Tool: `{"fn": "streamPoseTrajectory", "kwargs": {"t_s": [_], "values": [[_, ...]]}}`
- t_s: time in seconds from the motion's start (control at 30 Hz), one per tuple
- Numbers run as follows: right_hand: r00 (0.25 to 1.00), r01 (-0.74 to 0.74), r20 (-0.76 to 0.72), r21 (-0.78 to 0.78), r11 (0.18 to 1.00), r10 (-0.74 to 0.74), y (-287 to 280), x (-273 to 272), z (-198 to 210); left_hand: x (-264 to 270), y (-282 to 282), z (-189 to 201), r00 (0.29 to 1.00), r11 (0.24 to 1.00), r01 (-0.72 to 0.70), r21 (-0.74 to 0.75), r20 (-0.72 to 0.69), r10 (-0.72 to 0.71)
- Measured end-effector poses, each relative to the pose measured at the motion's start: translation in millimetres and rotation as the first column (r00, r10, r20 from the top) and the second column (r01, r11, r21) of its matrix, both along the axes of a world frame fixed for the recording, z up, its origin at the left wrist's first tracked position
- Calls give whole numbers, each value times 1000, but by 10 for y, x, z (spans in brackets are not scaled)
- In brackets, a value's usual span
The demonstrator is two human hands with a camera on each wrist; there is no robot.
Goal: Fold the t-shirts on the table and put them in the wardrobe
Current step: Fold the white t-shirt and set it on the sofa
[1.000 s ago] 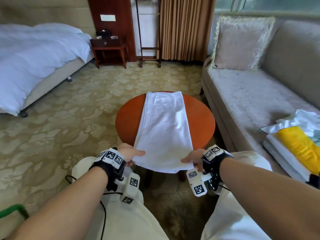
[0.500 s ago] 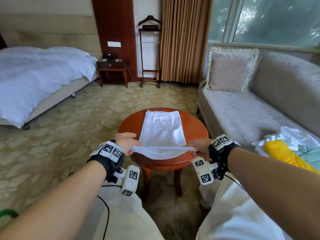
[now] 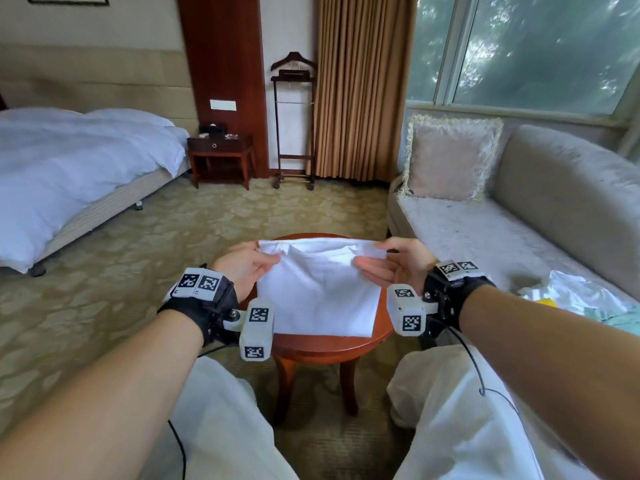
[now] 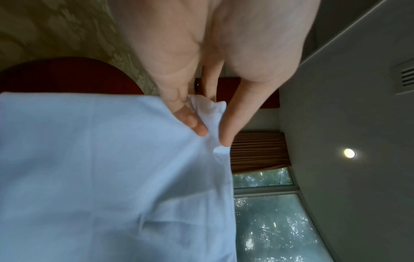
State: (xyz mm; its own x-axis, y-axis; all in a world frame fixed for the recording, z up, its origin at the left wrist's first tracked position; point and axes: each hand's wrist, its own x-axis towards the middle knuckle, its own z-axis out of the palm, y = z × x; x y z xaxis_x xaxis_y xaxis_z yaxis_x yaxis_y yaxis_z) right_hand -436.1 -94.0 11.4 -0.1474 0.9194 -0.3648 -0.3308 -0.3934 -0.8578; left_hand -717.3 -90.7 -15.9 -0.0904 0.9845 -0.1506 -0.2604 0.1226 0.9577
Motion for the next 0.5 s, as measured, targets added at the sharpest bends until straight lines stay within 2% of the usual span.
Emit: {"fn": "streamPoseTrajectory", "kwargs": {"t_s": [0.03, 0.13, 0.27, 0.33, 0.43, 0.5], "values": [[999, -11, 33, 0, 1000, 11, 73, 9, -15, -27, 83, -43, 999, 1000, -29, -4, -24, 29], [965, -32, 258, -8, 999, 33, 276, -36, -35, -76, 342, -122, 988, 990, -138, -37, -75, 135], [922, 19, 387, 37, 999, -32, 674, -75, -208, -59, 692, -208, 972, 980, -192, -58, -150, 182], [863, 27, 503, 36, 999, -41, 900, -84, -334, -67, 874, -267, 954, 977, -190, -99, -256, 159], [780, 35, 625, 5, 999, -30, 1211, -106, -532, -116, 1176, -440, 869, 977, -178, -116, -485, 101], [738, 46, 674, -45, 998, -3, 1381, -103, -654, -139, 1338, -553, 824, 982, -158, -102, -562, 75]]}}
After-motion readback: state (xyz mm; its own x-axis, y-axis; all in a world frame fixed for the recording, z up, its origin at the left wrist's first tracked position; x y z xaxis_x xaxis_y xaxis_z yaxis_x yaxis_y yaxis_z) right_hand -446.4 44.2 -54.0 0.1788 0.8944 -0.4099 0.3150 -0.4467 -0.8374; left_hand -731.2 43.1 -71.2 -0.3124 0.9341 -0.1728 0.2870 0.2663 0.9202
